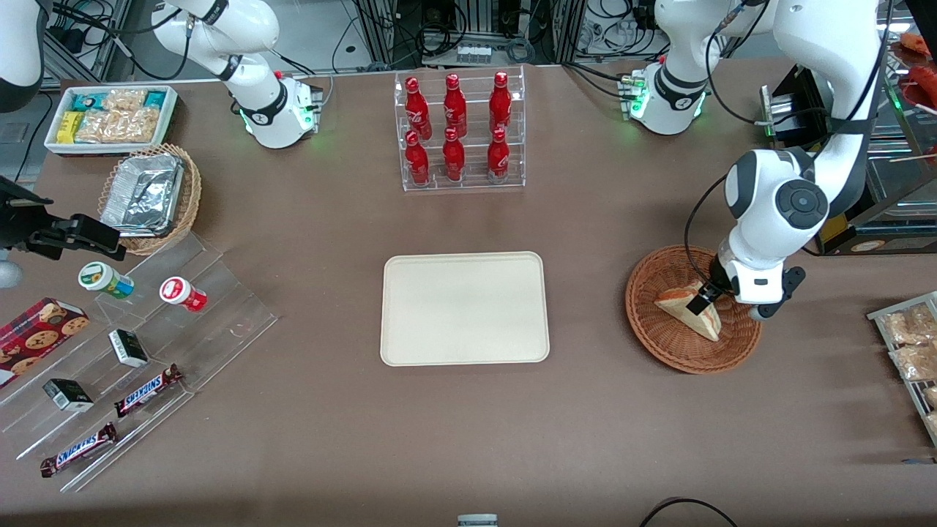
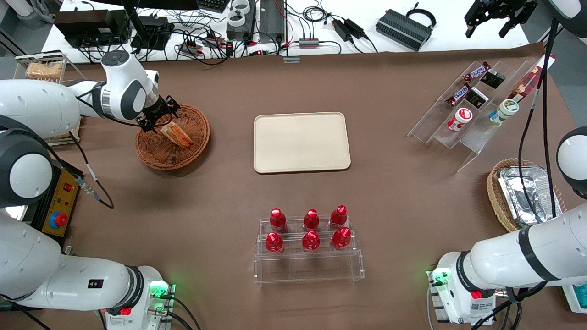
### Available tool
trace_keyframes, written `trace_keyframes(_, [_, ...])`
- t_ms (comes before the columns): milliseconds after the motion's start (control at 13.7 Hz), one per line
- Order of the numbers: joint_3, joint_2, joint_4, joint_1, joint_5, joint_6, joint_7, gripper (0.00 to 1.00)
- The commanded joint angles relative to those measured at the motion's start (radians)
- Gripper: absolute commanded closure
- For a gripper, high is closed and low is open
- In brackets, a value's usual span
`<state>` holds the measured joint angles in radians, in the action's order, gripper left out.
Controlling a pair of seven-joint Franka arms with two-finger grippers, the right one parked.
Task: Place sandwich from basket to tray
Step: 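Lower the open left gripper around the wrapped sandwich and close it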
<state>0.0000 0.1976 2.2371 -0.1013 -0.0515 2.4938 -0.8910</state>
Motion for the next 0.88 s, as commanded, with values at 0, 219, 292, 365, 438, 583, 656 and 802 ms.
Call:
trace_keyframes(0, [0.003,0.008,0.044,-0.012,-0.007,0.075,-0.028,0.00])
trace_keyframes(219, [0.005,0.035,0.049,-0.012,-0.007,0.108,-0.037,0.00])
trace_keyframes(292, [0.005,0.039,0.050,-0.012,-0.007,0.117,-0.037,0.03])
trace_keyframes(365, [0.005,0.045,0.049,-0.012,-0.007,0.117,-0.040,0.19])
trace_keyframes(438, [0.005,0.046,0.049,-0.012,-0.007,0.117,-0.045,0.46])
trace_keyframes(583, [0.005,0.054,0.044,-0.014,-0.007,0.115,-0.055,0.96])
trace_keyframes(656, [0.003,0.049,0.041,-0.014,-0.007,0.112,-0.054,1.00])
trace_keyframes(802, [0.005,0.033,0.039,-0.014,-0.007,0.105,-0.049,1.00])
